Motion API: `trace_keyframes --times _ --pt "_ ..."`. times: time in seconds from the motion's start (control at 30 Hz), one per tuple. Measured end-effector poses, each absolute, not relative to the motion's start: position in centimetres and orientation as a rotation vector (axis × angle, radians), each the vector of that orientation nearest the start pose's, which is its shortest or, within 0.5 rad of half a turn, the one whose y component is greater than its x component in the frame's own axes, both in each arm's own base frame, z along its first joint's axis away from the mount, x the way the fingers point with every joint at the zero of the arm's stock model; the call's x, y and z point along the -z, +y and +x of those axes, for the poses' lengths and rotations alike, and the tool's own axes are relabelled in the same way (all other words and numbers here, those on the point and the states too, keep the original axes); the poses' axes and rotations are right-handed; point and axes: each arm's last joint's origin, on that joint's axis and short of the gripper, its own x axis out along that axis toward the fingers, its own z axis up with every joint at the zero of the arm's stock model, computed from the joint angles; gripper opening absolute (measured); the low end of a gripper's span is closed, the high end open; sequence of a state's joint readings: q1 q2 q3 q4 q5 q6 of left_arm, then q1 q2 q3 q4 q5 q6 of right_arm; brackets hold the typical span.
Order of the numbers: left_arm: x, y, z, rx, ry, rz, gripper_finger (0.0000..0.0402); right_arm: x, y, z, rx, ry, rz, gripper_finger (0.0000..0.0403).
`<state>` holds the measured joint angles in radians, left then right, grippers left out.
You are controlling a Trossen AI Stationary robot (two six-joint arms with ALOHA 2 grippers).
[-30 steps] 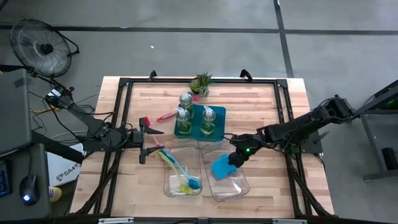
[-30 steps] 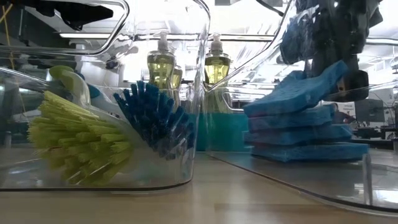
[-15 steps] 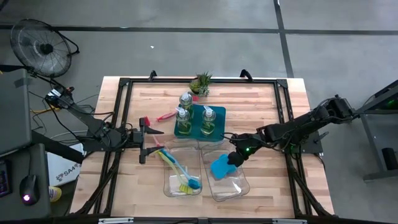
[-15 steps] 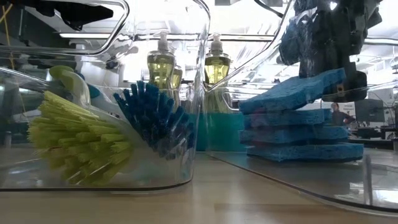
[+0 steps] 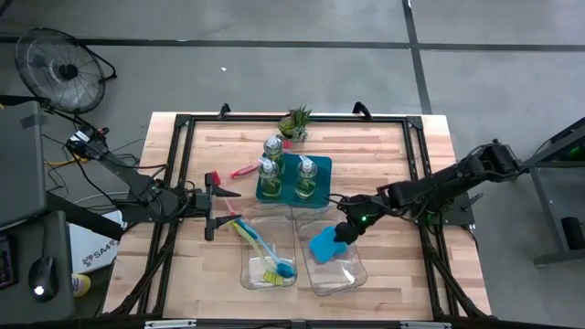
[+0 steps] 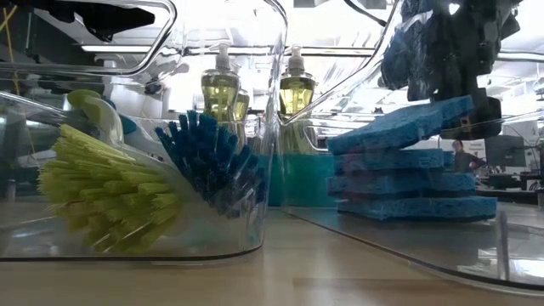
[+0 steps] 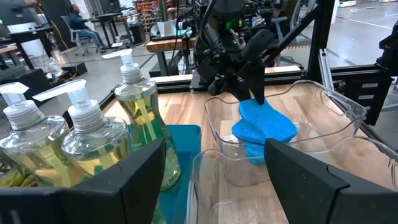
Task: Pick & Place Kitchen Sink Supplies
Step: Put the blue sponge into the right transparent bin, then put the red dish brush into the left transparent bin
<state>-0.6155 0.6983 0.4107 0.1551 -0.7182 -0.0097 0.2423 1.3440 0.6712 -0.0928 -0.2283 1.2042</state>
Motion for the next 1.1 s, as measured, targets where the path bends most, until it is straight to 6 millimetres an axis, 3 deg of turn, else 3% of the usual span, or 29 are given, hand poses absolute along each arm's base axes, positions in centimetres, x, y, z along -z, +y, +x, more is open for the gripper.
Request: trace_keyframes --times 0.23,0.67,1.1 --pt "-24.9 -7.6 14.0 -0.097 0.104 0.070 0.0266 -19.9 6.2 24.4 0.076 0.920 1.128 0.0163" --pt "-24.9 -7.6 14.0 -0.096 0.104 0.070 0.0266 -22.2 4.6 21.6 0.154 0.888 1.122 0.0163" --pt "-25.0 -7.6 14.0 -0.114 0.092 -0.001 0.0266 -27.2 2.9 17.7 0.166 0.521 1.067 0.0162"
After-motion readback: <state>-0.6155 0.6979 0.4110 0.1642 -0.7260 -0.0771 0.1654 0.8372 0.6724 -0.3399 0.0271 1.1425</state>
